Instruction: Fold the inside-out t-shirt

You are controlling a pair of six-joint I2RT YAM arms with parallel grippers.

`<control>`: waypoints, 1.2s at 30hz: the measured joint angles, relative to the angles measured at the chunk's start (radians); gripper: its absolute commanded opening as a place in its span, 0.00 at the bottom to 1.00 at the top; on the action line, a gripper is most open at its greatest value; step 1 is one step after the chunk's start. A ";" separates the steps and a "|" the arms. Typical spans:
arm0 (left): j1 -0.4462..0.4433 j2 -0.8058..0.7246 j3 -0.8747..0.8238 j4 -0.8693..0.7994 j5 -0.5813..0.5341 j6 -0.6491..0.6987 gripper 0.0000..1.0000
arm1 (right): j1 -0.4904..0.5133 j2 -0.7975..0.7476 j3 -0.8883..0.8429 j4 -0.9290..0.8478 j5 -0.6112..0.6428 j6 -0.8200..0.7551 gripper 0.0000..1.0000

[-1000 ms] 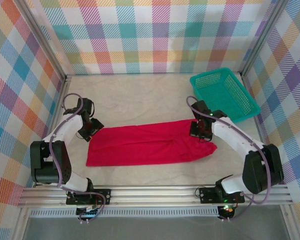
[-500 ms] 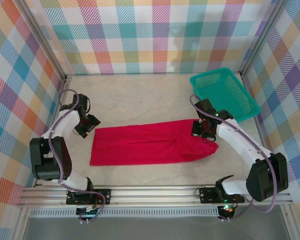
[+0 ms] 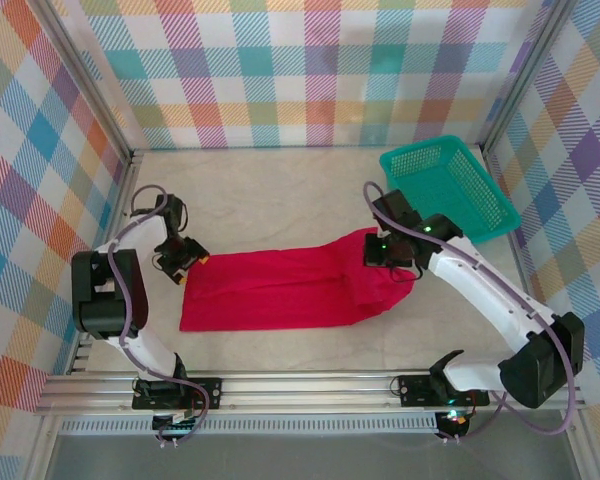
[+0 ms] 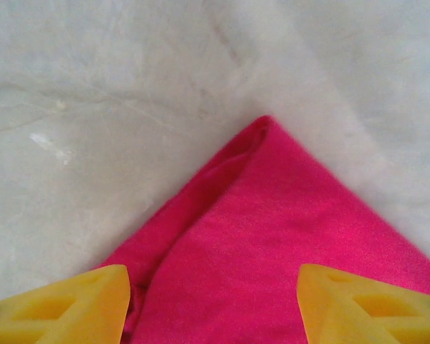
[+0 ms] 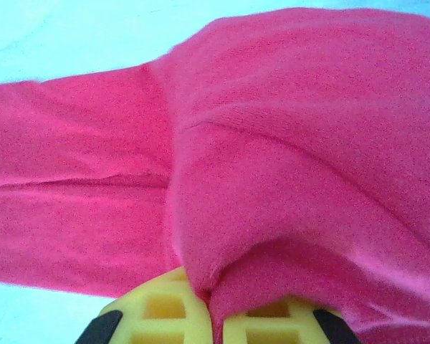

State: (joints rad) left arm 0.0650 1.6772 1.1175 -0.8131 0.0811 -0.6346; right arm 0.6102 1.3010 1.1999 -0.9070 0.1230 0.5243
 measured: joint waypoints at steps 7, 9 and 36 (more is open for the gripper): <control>0.085 -0.135 0.149 -0.064 0.110 -0.002 0.63 | 0.205 0.181 0.168 0.036 -0.004 0.061 0.00; 0.153 -0.160 0.132 -0.054 0.183 -0.010 0.63 | 0.253 0.247 0.220 0.054 -0.005 0.071 0.00; 0.380 -0.159 0.039 -0.073 0.367 0.000 0.64 | 0.460 0.970 0.991 0.018 -0.120 0.090 0.18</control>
State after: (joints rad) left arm 0.4450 1.5177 1.1561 -0.8860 0.4484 -0.6346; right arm 1.0706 2.2707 2.1906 -0.8886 0.0029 0.6147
